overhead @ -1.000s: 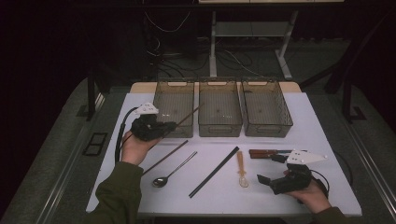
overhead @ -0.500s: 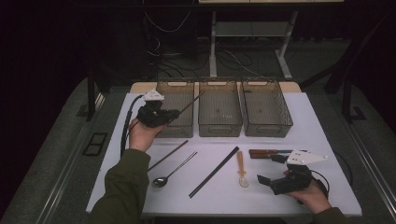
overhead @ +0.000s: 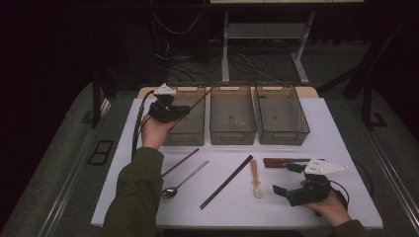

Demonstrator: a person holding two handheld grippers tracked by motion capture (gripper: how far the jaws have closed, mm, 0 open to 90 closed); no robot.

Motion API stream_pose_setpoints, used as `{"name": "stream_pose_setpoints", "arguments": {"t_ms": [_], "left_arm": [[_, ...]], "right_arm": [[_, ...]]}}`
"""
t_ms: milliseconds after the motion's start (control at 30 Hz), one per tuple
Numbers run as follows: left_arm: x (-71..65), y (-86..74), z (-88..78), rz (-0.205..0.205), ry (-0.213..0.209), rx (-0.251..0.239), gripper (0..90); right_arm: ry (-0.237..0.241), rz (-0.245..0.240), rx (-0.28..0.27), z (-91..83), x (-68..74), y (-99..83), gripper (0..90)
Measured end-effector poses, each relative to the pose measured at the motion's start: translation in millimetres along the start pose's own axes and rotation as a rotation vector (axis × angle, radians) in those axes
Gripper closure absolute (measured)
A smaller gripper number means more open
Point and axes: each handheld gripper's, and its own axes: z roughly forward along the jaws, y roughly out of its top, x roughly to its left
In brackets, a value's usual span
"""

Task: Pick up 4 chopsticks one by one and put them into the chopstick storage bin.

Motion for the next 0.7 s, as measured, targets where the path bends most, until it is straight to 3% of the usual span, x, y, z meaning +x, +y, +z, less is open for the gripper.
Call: {"name": "stream_pose_setpoints", "arguments": {"t_ms": [467,700], "left_arm": [[29.0,8.4,26.4,-0.013,0.075,0.028,85.3],[41.5,3.3,36.3,-0.064,0.122,0.031,85.3]], "right_arm": [[0.012,0.003,-0.005,-1.6,-1.0,0.5,0.7],[0.015,0.005,-0.01,-2.5,-0.4,0.5,0.7]]}}
